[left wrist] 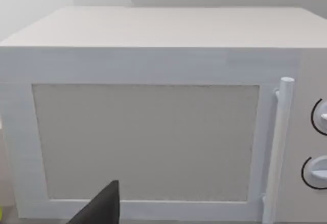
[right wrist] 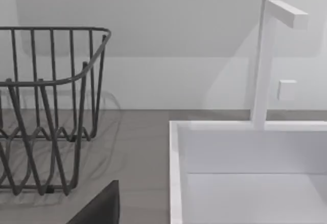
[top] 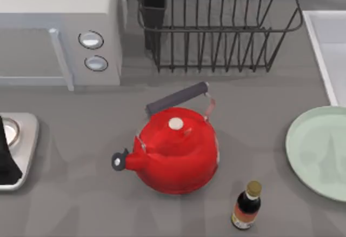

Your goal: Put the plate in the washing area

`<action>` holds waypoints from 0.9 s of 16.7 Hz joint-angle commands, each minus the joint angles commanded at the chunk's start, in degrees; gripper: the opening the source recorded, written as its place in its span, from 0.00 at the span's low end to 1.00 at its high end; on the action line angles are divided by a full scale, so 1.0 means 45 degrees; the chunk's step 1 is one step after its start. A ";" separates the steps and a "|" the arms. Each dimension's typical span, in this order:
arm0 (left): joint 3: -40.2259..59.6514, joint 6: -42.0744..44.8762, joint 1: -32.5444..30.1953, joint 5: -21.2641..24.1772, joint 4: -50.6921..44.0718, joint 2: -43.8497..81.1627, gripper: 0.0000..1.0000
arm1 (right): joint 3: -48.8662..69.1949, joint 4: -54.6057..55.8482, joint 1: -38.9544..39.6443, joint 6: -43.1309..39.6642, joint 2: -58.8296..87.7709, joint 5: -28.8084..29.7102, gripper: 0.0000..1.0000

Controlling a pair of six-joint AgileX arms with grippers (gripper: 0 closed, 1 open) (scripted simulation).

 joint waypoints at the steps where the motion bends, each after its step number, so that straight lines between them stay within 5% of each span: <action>1: 0.0000 0.0000 0.0000 0.0000 0.0000 0.0000 1.00 | 0.0000 0.0000 0.0000 0.0000 0.0000 0.0000 1.00; 15: 0.0000 0.0000 0.0000 0.0000 0.0000 0.0000 1.00 | 0.0131 -0.0105 0.0036 0.0037 0.0136 0.0000 1.00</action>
